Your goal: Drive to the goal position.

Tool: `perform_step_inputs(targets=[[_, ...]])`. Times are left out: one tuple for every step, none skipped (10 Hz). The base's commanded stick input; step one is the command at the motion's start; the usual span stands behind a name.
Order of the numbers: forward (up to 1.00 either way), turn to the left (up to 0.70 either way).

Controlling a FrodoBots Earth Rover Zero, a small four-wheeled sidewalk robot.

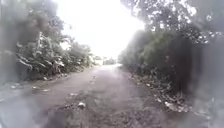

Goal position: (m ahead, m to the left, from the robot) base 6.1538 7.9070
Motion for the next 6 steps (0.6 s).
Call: perform_step_inputs(targets=[[0.7,0.0],[0.7,0.0],[0.7,0.0],[0.7,0.0],[0.7,0.0],[0.7,0.0]])
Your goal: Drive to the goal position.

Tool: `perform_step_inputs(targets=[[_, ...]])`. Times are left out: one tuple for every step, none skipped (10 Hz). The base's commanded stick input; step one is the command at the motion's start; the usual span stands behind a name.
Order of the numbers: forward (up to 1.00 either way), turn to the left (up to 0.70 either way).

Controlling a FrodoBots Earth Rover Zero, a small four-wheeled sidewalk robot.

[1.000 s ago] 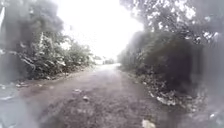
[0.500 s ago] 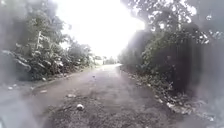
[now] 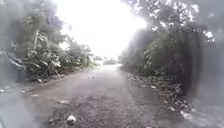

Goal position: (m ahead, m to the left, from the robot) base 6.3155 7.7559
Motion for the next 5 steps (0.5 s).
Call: perform_step_inputs(targets=[[0.7,0.0],[0.7,0.0],[0.7,0.0],[0.7,0.0],[0.7,0.0]])
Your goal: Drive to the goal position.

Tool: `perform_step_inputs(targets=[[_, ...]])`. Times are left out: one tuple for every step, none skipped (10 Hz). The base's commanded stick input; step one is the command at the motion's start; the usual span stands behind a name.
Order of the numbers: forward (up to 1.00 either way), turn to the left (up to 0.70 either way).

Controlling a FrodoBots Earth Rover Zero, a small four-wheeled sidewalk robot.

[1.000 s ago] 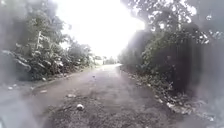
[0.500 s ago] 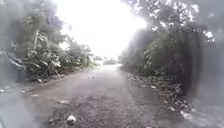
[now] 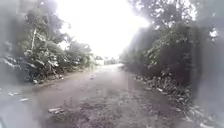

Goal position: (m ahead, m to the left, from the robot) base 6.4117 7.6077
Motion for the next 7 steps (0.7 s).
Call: perform_step_inputs(targets=[[0.7,0.0],[0.7,0.0],[0.7,0.0],[0.7,0.0],[0.7,0.0],[0.7,0.0],[0.7,0.0]])
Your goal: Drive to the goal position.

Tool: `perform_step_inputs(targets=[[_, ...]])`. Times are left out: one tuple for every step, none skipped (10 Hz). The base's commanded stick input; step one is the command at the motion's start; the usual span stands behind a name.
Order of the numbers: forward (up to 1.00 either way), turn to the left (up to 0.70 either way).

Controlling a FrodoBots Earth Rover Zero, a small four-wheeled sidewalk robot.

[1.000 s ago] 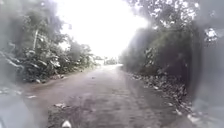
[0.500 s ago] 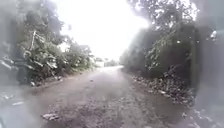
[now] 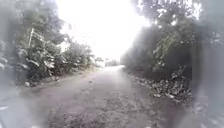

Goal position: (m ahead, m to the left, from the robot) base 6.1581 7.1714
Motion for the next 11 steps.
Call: perform_step_inputs(targets=[[0.7,0.0],[0.7,0.0],[0.7,0.0],[0.7,0.0],[0.7,0.0],[0.7,0.0],[0.7,0.0],[0.7,0.0],[0.7,0.0],[0.7,0.0],[0.7,0.0]])
